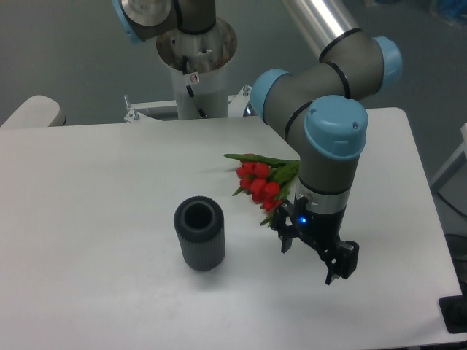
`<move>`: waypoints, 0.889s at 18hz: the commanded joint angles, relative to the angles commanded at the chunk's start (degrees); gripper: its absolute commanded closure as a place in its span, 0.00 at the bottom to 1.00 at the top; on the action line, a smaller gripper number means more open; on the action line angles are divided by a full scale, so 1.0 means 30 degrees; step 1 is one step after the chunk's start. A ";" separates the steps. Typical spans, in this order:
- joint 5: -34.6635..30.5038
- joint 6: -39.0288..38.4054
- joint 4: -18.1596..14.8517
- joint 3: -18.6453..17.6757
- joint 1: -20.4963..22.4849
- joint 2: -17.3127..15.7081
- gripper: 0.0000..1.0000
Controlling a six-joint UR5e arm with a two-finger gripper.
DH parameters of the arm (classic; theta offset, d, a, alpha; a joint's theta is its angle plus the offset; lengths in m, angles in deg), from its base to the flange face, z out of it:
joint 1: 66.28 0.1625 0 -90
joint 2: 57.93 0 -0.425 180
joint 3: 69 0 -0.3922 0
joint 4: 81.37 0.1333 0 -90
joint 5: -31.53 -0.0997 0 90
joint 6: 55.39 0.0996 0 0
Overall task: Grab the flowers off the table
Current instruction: 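Raise the open gripper and move it toward the tulip stem ends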
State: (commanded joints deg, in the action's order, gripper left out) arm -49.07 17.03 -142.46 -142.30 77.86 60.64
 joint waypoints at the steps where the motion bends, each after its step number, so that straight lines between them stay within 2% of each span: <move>1: -0.0029 -0.0029 0.0029 -0.0029 -0.0029 0.0000 0.01; 6: -0.0029 0.0029 -0.0029 -0.0584 0.0263 -0.0408 0.01; 12: -0.0906 0.0146 -0.0176 -0.1726 0.1493 -0.1229 0.01; 16: -0.2105 0.2483 -0.0292 -0.2839 0.2194 -0.1757 0.01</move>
State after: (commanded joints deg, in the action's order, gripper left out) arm -55.38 24.48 -143.33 -150.81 84.45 55.37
